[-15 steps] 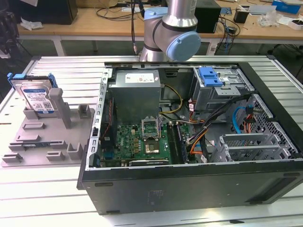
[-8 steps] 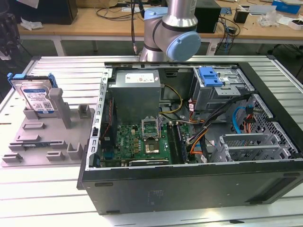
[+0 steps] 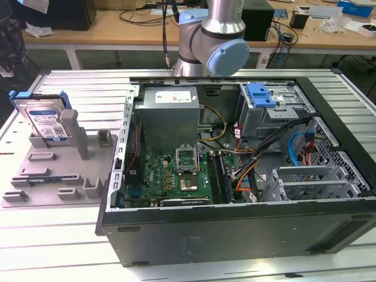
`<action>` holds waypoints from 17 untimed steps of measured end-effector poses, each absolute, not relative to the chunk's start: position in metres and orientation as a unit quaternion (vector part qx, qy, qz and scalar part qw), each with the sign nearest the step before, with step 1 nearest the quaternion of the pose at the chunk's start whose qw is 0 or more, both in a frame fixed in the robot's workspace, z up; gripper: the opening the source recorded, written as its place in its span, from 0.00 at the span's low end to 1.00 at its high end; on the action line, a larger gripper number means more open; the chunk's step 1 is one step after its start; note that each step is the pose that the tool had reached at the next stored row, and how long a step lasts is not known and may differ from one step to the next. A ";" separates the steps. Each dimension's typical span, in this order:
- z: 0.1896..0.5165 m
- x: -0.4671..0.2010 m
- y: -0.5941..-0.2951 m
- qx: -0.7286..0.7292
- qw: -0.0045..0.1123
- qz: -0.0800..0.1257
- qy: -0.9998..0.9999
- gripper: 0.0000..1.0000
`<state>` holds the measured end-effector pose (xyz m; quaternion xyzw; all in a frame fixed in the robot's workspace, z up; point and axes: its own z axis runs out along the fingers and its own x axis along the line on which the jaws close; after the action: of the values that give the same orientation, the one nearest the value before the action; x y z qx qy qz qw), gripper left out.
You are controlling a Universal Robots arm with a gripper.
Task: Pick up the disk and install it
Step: 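Pick up the disk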
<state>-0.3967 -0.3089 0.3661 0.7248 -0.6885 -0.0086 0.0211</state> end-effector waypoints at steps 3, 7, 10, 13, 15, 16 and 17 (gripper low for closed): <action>0.365 -0.397 -0.311 0.723 0.021 -0.009 -0.690 0.42; 0.363 -0.396 -0.313 0.722 0.021 -0.009 -0.692 0.42; 0.361 -0.396 -0.313 0.721 0.021 -0.009 -0.693 0.42; 0.360 -0.395 -0.313 0.720 0.021 -0.009 -0.694 0.42; 0.358 -0.395 -0.313 0.718 0.021 -0.009 -0.695 0.42; 0.358 -0.395 -0.313 0.718 0.021 -0.009 -0.696 0.42; 0.357 -0.395 -0.313 0.717 0.021 -0.009 -0.696 0.42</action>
<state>-0.3948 -0.3133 0.3573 0.7173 -0.6964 -0.0088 0.0209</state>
